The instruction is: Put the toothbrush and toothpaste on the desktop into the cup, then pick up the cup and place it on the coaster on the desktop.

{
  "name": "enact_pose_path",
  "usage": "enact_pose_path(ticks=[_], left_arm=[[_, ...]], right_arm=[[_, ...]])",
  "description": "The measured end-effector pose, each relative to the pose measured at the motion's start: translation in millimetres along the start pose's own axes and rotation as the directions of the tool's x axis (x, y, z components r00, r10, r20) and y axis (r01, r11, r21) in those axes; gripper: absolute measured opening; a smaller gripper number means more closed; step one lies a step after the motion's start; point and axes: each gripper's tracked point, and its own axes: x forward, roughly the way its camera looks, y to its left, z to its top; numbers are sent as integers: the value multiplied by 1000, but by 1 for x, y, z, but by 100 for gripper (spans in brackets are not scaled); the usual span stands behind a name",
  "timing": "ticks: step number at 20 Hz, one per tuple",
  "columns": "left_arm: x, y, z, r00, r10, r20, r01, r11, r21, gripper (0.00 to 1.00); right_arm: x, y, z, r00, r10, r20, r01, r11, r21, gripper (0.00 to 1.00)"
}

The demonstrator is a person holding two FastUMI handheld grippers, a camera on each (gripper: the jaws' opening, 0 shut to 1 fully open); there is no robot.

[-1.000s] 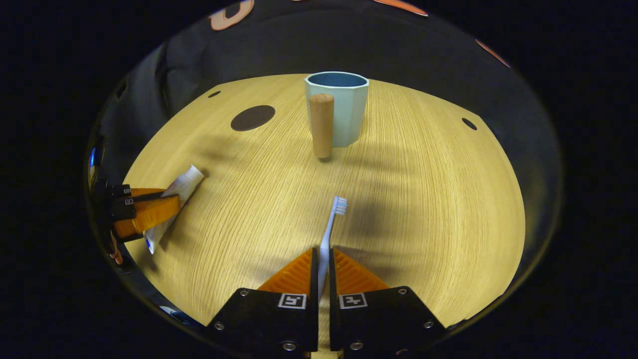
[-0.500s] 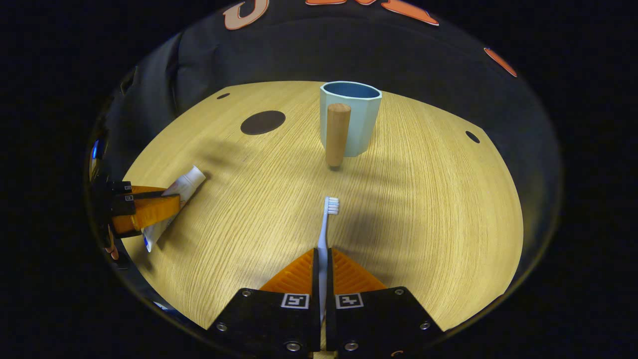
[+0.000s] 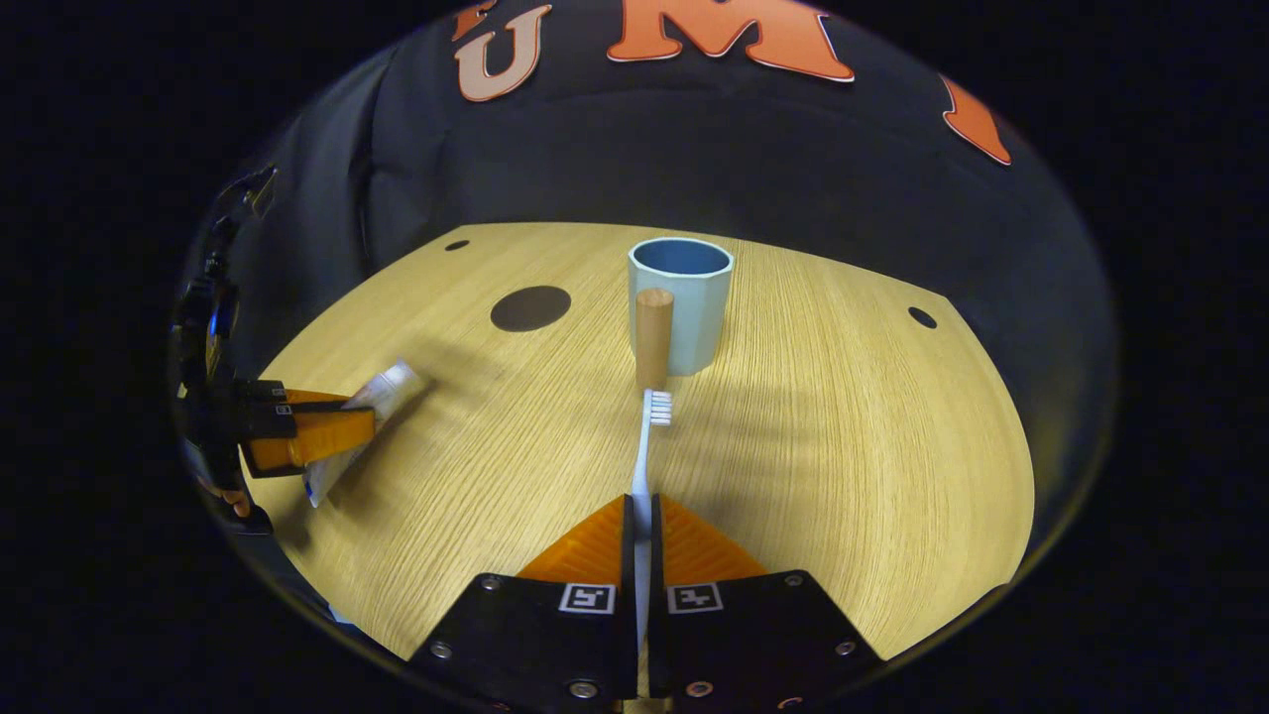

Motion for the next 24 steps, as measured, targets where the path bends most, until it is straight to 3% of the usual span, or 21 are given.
enact_pose_path(ticks=[6,10,15,22,24], left_arm=[[-13,-6,24,989,2,145,-1,1000,-9,20],[-25,-16,46,972,-4,237,3,1000,6,20],[-33,-25,60,943,-5,333,5,1000,-1,20],[-22,-35,64,921,-19,390,38,998,-41,20],[-20,-37,66,916,-27,401,51,998,-48,20]], right_arm=[[-16,-8,43,982,-14,187,8,999,34,5],[-27,-10,75,952,-11,305,-14,997,77,5],[-30,-4,116,890,28,456,-81,992,98,5],[-15,-19,169,785,-48,618,21,998,51,5],[-12,-19,180,757,-40,652,6,998,55,5]])
